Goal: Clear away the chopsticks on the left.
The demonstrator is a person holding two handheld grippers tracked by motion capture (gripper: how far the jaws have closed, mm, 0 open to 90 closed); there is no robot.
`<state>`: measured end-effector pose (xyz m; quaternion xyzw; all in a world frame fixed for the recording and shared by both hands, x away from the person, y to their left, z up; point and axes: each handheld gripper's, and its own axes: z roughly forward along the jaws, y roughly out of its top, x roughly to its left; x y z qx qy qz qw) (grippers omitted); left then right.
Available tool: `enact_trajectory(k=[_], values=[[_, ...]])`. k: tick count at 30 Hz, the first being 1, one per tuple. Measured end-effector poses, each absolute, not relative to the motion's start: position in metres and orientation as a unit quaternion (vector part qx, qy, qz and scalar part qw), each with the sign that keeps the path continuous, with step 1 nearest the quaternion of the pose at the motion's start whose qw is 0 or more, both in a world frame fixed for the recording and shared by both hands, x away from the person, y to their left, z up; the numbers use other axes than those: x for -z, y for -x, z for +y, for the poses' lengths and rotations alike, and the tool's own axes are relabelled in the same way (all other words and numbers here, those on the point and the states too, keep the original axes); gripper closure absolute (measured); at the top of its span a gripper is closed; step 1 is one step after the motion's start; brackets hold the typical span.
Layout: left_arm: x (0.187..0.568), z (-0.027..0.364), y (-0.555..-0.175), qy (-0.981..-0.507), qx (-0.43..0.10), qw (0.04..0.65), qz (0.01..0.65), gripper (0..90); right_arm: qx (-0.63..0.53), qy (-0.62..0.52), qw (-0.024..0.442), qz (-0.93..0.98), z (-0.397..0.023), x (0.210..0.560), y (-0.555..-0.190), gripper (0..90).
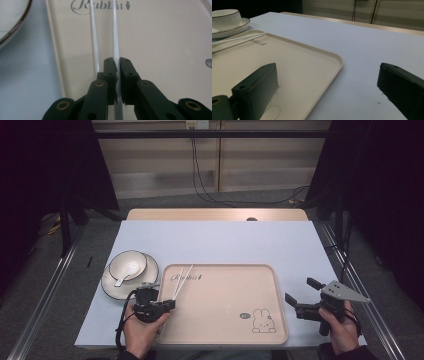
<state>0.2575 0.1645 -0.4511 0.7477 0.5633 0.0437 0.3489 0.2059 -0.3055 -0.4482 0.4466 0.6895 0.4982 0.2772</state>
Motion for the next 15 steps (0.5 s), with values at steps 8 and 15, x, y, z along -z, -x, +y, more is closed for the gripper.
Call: enact_trajectory(k=[8,15], values=[[0.461,0.155,-0.260,-0.745,-0.051,0.333,0.575,84.6,-0.500,-0.443,0.275,0.691,-0.306,0.448,-0.206,2.7],[0.463,0.151,-0.261,-0.752,-0.058,0.331,0.567,84.1,-0.501,-0.443,0.275,0.691,-0.306,0.448,-0.205,2.7]])
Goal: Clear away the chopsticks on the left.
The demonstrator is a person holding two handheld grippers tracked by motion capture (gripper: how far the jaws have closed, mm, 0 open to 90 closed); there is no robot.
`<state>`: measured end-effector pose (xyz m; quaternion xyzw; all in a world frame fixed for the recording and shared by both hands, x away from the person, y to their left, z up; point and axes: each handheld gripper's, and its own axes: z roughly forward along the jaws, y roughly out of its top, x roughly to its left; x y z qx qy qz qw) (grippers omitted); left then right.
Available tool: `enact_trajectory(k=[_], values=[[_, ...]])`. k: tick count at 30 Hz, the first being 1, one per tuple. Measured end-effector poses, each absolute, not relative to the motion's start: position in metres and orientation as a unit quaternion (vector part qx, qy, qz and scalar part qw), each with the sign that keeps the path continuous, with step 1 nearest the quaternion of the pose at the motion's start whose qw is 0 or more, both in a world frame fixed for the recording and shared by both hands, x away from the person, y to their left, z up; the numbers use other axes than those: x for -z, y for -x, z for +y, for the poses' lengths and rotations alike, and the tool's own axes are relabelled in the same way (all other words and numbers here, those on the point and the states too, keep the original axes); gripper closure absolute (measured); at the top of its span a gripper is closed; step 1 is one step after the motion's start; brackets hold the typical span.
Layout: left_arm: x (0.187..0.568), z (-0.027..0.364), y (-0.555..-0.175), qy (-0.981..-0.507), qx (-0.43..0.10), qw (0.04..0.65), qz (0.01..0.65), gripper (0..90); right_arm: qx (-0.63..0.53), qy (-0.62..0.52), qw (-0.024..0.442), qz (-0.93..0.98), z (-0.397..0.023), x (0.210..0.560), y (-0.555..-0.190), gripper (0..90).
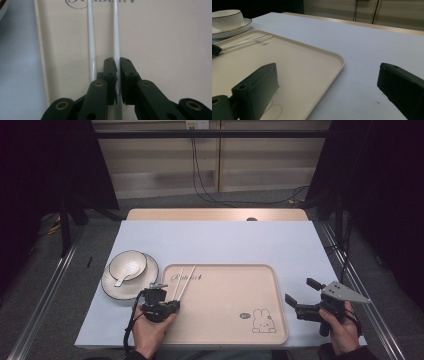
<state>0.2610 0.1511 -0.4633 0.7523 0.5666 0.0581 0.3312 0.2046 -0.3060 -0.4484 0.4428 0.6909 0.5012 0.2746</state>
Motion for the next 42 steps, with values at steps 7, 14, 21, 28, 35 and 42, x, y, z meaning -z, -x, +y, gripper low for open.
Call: enact_trajectory(k=[7,14,21,28,35,42], values=[[0.462,0.150,-0.262,-0.757,-0.049,0.334,0.559,77.8,-0.501,-0.443,0.275,0.691,-0.306,0.448,-0.204,2.7],[0.456,0.153,-0.262,-0.769,-0.049,0.365,0.523,64.0,-0.502,-0.442,0.274,0.691,-0.307,0.448,-0.204,2.7],[0.436,0.173,-0.250,-0.767,-0.049,0.454,0.450,31.6,-0.502,-0.442,0.276,0.690,-0.307,0.448,-0.204,2.7],[0.427,0.222,-0.240,-0.751,-0.124,0.502,0.410,5.0,-0.503,-0.446,0.278,0.686,-0.307,0.448,-0.204,2.7],[0.427,0.273,-0.230,-0.731,-0.160,0.513,0.422,3.1,-0.503,-0.447,0.279,0.686,-0.307,0.448,-0.204,2.7],[0.431,0.300,-0.221,-0.713,-0.201,0.533,0.409,2.4,-0.502,-0.447,0.283,0.684,-0.308,0.448,-0.203,2.7]])
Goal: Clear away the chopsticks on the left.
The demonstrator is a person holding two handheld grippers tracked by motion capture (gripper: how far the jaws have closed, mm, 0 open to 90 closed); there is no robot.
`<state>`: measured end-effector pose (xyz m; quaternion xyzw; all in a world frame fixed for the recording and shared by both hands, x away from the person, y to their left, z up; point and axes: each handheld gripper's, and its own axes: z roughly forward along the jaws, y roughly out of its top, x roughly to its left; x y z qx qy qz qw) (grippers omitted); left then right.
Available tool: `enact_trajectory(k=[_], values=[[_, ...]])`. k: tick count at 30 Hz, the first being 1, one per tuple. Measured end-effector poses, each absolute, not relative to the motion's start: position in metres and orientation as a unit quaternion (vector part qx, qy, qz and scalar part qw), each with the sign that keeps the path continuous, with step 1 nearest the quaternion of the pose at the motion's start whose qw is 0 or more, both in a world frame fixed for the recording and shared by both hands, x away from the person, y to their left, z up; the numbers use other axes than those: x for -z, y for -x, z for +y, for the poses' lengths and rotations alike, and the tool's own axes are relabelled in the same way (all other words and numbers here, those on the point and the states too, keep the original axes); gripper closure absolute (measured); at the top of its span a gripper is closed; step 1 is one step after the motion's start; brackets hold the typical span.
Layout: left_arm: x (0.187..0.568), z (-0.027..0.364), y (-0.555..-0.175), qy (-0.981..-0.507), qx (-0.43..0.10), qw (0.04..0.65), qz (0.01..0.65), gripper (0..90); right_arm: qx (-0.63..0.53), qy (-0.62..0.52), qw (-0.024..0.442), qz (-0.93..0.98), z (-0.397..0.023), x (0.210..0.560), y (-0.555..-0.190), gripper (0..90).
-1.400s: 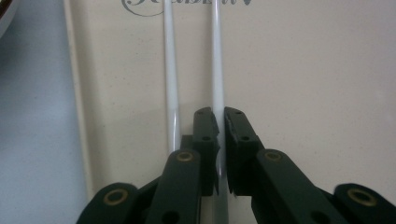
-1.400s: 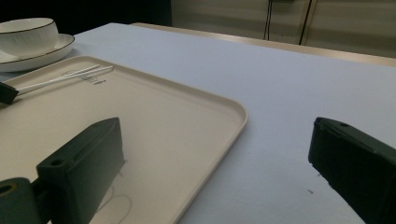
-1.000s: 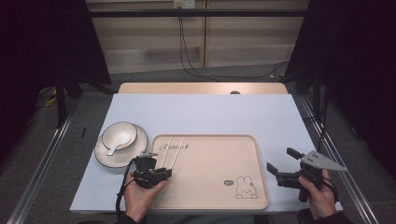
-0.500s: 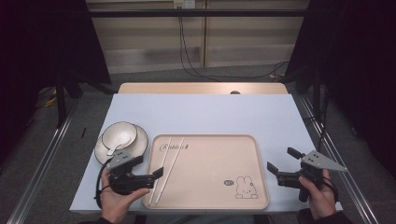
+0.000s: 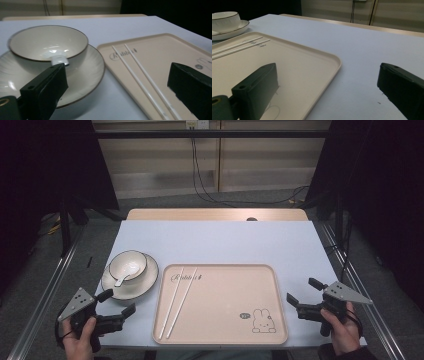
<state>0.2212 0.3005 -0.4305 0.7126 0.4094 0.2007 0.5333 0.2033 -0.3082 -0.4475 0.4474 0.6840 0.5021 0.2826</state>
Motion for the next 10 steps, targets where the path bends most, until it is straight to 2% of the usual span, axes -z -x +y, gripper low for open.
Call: enact_trajectory(k=[10], values=[[0.437,0.321,-0.218,-0.677,-0.213,0.552,0.438,2.1,-0.499,-0.464,0.281,0.676,-0.313,0.448,-0.204,2.7]])
